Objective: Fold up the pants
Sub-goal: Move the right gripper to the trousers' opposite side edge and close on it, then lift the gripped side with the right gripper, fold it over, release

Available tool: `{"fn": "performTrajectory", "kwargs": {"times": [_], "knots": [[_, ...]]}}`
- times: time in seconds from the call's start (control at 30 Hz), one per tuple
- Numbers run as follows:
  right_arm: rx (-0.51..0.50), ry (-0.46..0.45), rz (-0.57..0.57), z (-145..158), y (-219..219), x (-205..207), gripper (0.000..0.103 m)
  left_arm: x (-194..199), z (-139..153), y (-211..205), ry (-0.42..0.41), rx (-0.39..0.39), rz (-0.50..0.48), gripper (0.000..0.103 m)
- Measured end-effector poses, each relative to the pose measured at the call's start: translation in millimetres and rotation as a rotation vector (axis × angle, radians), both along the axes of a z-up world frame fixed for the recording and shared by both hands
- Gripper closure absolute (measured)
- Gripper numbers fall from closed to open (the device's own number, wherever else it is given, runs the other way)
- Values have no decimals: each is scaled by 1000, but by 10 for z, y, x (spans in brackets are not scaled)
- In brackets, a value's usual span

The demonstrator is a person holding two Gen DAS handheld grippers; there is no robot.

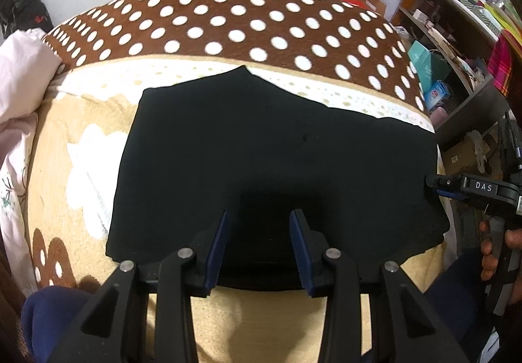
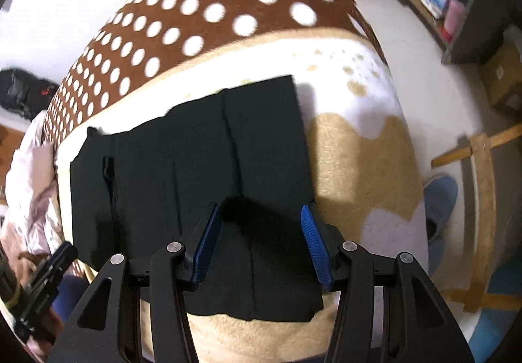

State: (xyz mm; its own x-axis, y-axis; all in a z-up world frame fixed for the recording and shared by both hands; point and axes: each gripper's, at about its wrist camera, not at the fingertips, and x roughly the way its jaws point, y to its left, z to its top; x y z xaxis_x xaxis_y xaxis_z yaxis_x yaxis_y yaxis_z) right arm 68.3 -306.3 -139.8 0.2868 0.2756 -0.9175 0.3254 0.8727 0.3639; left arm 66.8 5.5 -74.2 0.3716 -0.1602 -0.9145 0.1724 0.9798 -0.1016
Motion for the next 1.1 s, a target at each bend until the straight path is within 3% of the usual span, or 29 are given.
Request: {"fn": "performTrajectory", "kwargs": {"times": [0.1,0.3,0.47,0.6,0.77,1.0,1.1], "knots": [[26,9,-59,-50,-136,24,51,23,-37,45,12,-7,15,62],[160,78,-39,-211,-186,8,51,38,-78,61,25,-12,22,62],[203,118,-89,-260,-242,-31,51,32,-77,41,26,-8,16,62],[217,174,-48,-286,-152,-53,49,27,-77,29,27,-9,13,62],[294,155,-56,-274,-204,-114,49,20,-83,10,30,-9,3,62],[203,155,11,-299,-117,-8,48,18,-91,15,36,-9,6,62],[267,138,34,-236,-126,-55,52,21,-91,29,38,-17,12,62]]}}
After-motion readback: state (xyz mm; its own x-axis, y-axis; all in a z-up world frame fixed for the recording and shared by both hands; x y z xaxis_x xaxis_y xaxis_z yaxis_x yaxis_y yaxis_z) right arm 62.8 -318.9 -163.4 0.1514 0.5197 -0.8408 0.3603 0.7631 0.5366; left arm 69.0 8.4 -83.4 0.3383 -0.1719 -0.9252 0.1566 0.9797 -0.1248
